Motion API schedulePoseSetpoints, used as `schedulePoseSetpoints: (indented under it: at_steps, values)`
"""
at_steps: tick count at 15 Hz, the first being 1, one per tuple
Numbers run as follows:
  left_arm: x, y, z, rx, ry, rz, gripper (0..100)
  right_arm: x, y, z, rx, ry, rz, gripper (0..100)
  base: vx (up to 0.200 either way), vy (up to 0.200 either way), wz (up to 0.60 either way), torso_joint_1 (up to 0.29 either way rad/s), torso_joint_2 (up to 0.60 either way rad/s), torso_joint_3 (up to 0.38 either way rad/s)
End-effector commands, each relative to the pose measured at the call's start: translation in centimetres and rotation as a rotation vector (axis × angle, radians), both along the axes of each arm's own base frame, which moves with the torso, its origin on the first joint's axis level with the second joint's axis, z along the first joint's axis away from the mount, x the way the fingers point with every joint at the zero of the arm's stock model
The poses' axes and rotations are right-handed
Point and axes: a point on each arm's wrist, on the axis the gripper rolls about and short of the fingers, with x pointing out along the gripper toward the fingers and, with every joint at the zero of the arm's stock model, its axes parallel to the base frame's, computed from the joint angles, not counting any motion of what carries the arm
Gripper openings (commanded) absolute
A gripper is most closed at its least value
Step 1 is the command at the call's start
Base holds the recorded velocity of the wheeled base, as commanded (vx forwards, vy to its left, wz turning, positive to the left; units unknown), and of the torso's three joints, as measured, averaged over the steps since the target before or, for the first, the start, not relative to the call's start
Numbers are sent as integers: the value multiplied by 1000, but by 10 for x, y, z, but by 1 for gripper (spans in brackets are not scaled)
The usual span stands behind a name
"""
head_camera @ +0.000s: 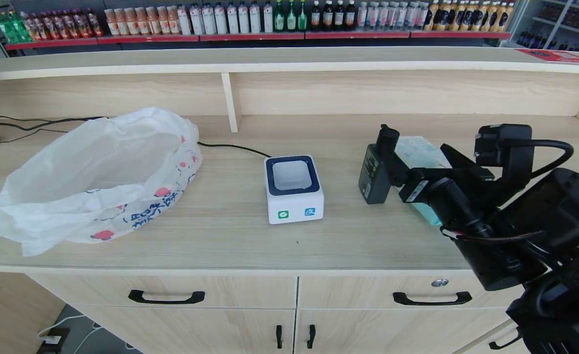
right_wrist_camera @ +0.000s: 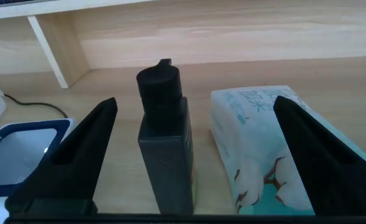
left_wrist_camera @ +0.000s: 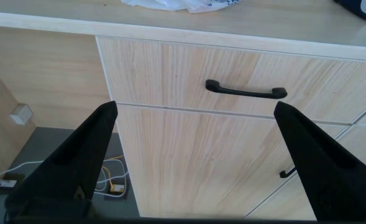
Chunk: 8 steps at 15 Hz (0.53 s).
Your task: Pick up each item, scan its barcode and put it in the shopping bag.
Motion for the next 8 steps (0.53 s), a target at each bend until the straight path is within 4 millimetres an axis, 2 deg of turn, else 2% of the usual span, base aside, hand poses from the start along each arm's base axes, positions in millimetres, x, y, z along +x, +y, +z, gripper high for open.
schedulePoseSetpoints:
  at_steps: [1,4,8]
  values:
    - [0,0,0,-1,-1,0,100,9,9,-7,-6,10,11,100,0,0,0,0,0,0]
    - [0,0,0,-1,-1,0,100,8,29,-10,-11,12,63,100,0,0,0,0,0,0]
    - [0,0,0,-1,-1,0,100,15,34,-17,-15,27,65,100,0,0,0,0,0,0]
